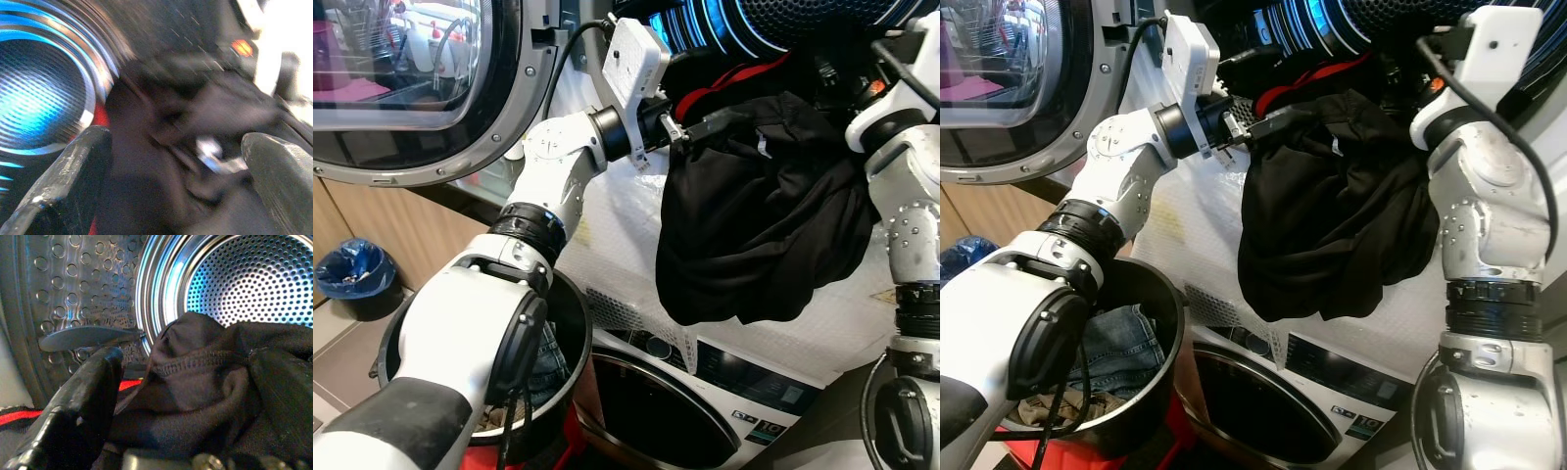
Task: Clothes washing
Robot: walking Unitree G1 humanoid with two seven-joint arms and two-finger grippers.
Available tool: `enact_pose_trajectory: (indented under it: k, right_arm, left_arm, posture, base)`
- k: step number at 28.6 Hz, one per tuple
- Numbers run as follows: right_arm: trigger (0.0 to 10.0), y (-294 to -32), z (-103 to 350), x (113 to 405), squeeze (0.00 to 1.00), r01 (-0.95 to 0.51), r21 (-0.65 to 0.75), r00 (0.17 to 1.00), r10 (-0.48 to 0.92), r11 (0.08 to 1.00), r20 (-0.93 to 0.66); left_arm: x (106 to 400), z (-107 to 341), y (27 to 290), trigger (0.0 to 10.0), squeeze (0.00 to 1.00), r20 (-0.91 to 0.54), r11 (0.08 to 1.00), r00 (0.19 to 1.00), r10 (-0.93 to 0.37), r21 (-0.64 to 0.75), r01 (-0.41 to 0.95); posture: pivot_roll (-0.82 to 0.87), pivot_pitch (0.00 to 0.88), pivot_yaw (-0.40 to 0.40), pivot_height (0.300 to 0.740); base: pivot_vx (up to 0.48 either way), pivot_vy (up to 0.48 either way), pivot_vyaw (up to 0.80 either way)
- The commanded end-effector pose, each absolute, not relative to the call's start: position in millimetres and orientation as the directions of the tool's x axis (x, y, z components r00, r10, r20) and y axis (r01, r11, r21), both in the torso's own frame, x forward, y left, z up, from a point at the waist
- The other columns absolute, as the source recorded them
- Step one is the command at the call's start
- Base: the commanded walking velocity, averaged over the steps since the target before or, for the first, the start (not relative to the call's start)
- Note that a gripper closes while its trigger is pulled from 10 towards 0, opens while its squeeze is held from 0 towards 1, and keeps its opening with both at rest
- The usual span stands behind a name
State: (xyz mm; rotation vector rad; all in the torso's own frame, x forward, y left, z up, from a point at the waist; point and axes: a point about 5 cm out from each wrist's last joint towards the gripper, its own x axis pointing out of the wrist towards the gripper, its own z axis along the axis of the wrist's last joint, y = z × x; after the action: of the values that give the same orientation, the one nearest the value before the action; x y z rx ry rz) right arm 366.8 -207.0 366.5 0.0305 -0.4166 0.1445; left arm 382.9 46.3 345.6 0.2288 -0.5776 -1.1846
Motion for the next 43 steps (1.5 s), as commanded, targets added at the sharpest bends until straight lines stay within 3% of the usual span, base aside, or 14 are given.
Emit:
enact_pose_trajectory:
  k: [1,6,16,23,28,33,41,43]
  right_arm:
    - [10.0,-211.4,368.3,362.1,0.0,-0.148,0.016,0.902,0.128,0.989,0.412]
    - [10.0,-207.2,369.1,358.1,0.0,-0.191,0.033,0.895,0.16,0.981,0.416]
    - [10.0,-193.8,349.0,343.3,0.0,-0.348,0.093,0.872,0.285,0.933,0.399]
    - [10.0,-179.2,334.8,326.6,0.0,-0.467,0.084,0.828,0.402,0.88,0.39]
    - [10.0,-179.9,337.5,318.3,0.0,-0.484,0.083,0.817,0.415,0.871,0.401]
    - [10.0,-192.0,345.3,307.3,0.0,-0.499,0.086,0.799,0.418,0.862,0.433]
    - [10.0,-191.2,335.7,272.8,0.0,-0.645,-0.108,0.678,0.632,0.756,0.375]
    - [10.0,-190.0,324.1,260.4,0.0,-0.701,-0.166,0.633,0.712,0.694,0.305]
  left_arm:
    - [382.3,334.5,42.6,10.0,0.0,0.222,0.301,0.221,-0.95,0.456,0.838]
    - [381.9,320.4,38.8,10.0,0.0,0.139,0.232,0.19,-0.972,0.43,0.872]
    - [377.9,315.9,15.1,10.0,0.0,0.212,0.212,0.15,-0.966,0.311,0.926]
    - [375.4,329.3,0.0,10.0,0.0,0.324,0.296,0.195,-0.926,0.302,0.906]
    - [375.3,325.9,-3.4,10.0,0.0,0.297,0.329,0.228,-0.927,0.353,0.876]
    - [380.6,325.2,-0.9,10.0,0.0,0.307,0.441,0.34,-0.889,0.369,0.818]
    - [384.8,333.4,8.4,10.0,0.0,0.401,0.548,0.412,-0.818,0.328,0.769]
    - [385.8,336.6,11.4,10.0,0.0,0.427,0.561,0.418,-0.802,0.299,0.772]
  posture:
    - [-0.18,0.015,-0.057,0.74]
    - [-0.17,0.016,-0.049,0.74]
    - [-0.18,0.032,-0.034,0.74]
    - [-0.2,0.021,-0.024,0.74]
    - [-0.22,0.016,-0.02,0.74]
    - [-0.24,0.002,-0.018,0.74]
    - [-0.24,0.0,-0.021,0.74]
    - [-0.24,0.001,-0.022,0.74]
  base:
    - [0.0,0.0,0.0]
    - [0.0,0.0,0.0]
    - [0.0,0.0,0.0]
    - [0.0,0.0,0.0]
    - [0.0,0.0,0.0]
    - [0.0,0.0,0.0]
    - [0.0,0.0,0.0]
    - [0.0,0.0,0.0]
